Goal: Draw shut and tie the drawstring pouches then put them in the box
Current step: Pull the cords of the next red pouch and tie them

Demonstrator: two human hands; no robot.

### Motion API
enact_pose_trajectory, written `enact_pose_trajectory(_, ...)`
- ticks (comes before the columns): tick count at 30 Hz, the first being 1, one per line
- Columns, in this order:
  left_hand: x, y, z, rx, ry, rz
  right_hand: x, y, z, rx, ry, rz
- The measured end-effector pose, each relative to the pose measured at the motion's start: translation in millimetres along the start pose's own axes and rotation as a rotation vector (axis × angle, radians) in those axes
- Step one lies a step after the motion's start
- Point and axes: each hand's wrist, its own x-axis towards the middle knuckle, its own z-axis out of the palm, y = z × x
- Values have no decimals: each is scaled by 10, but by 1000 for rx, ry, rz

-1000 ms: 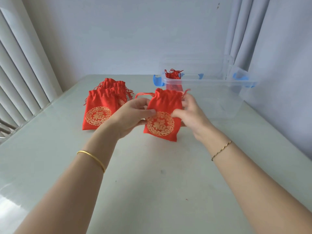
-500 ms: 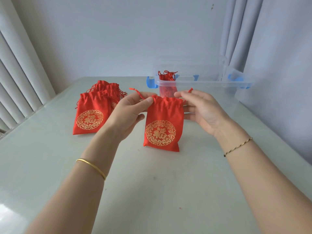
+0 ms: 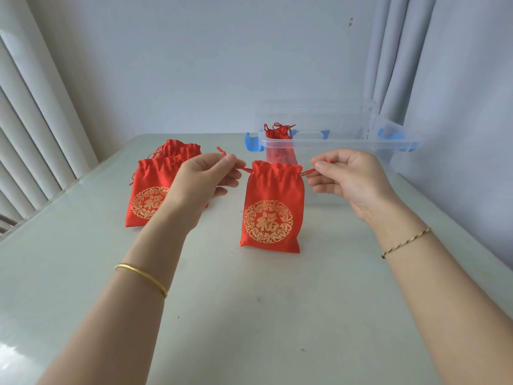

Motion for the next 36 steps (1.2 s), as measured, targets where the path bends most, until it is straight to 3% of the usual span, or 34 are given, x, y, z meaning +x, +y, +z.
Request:
enact_pose_trajectory(8, 34, 12, -69, 83, 145, -29, -2, -14, -83, -150, -5, -14)
enact_pose_trajectory(18, 13, 45, -146, 523, 117, 121, 67, 41, -168, -479, 115, -115)
enact_pose_trajectory(23, 41, 40, -158, 653, 102, 154, 64, 45, -180, -454, 134, -78)
enact_pose_trajectory(25, 90, 6, -174, 523, 127, 68, 85, 71, -217, -377, 147, -4)
enact_pose_trajectory(28, 140, 10, -250, -41, 184, -193, 120, 119, -333, -364, 198, 91)
enact_pose_trajectory(30, 136, 20, -261, -297, 159, -288, 117, 139, -382, -396, 215, 112)
enact_pose_trajectory(34, 72, 127, -190, -509, 113, -209, 96, 76, -348, -394, 275, 37)
enact_pose_trajectory(36, 19, 221, -125, -540, 3, -121, 77, -25, -313, -290, 277, 19)
